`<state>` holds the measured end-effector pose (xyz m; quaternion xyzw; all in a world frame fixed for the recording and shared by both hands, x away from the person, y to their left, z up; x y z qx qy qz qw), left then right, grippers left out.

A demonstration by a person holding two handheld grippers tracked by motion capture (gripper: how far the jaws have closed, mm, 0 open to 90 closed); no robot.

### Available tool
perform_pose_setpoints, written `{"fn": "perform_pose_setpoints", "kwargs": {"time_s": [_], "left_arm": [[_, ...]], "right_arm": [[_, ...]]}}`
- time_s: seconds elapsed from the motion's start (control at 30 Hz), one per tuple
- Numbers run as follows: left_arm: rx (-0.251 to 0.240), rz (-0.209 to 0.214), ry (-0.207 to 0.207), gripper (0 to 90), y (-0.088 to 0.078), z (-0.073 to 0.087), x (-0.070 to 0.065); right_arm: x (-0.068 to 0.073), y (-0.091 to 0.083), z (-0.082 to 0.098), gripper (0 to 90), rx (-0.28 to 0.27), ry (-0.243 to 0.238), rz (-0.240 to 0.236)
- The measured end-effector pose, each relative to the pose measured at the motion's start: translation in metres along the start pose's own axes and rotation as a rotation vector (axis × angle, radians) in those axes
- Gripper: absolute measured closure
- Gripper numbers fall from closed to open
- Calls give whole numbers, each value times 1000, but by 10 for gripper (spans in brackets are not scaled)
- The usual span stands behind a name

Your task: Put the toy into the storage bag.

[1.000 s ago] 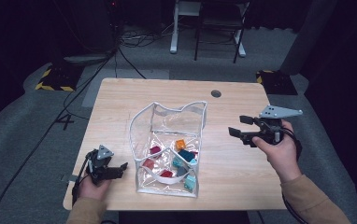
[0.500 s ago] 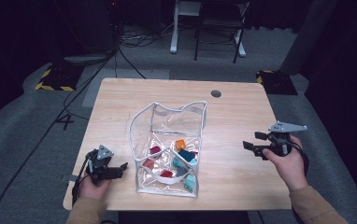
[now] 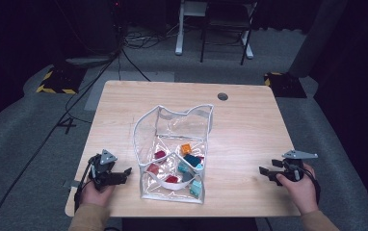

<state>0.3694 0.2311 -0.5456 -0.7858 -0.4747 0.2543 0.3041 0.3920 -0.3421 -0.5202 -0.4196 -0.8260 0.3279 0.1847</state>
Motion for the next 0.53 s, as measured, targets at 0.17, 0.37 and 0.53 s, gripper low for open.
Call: {"fn": "perform_pose_setpoints", "kwargs": {"time_s": [0.17, 0.37, 0.53], "left_arm": [[0, -2, 0, 171, 0, 0, 0], [-1, -7, -3, 169, 0, 0, 0], [2, -13, -9, 166, 0, 0, 0]], "right_arm": [[-7, -2, 19, 257, -14, -8, 45], [-9, -1, 27, 183, -37, -81, 109], [-9, -1, 27, 182, -39, -79, 113]]}}
Point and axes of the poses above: each handheld gripper's, and its own axes: y roughly forward along the jaws, z roughly out of its underside, x roughly to its left, the point moved 5 cm from there along y, roughly forward along the jaws, and after that the axes turned 7 degrees about -y, right-handed, at the moved point
